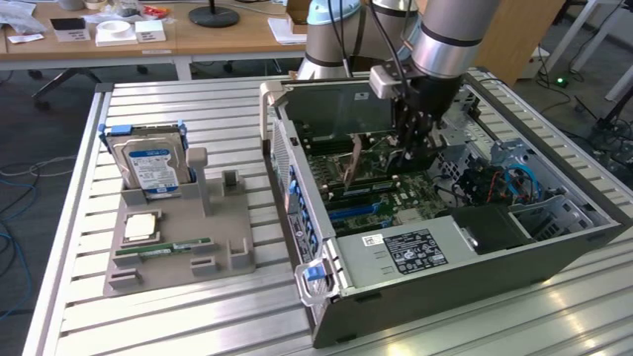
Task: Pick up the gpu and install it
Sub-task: 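Insert the gpu into the slot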
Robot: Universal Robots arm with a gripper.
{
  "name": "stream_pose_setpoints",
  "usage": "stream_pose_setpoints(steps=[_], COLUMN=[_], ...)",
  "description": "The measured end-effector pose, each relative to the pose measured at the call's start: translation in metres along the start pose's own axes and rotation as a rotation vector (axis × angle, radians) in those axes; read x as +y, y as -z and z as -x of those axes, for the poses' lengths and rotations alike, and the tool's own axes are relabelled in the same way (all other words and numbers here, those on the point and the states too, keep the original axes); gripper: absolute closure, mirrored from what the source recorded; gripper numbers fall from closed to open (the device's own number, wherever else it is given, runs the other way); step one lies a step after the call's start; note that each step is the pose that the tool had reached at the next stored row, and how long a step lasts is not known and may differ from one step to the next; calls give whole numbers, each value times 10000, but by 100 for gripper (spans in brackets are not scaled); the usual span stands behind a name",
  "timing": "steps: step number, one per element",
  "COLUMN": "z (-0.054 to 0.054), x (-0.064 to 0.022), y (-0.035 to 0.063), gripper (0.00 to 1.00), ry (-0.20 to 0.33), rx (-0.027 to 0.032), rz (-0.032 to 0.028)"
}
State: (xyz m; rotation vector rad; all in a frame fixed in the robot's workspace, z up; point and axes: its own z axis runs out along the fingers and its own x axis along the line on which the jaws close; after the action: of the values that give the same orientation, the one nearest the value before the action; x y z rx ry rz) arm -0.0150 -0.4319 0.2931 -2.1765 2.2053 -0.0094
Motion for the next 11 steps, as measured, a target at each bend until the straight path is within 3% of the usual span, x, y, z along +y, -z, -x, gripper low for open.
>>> stream_pose_setpoints(steps=[11], z=[-11], x=[4], y=[-39], gripper=[74], ry=[-1], rx=[-1], rz=[0])
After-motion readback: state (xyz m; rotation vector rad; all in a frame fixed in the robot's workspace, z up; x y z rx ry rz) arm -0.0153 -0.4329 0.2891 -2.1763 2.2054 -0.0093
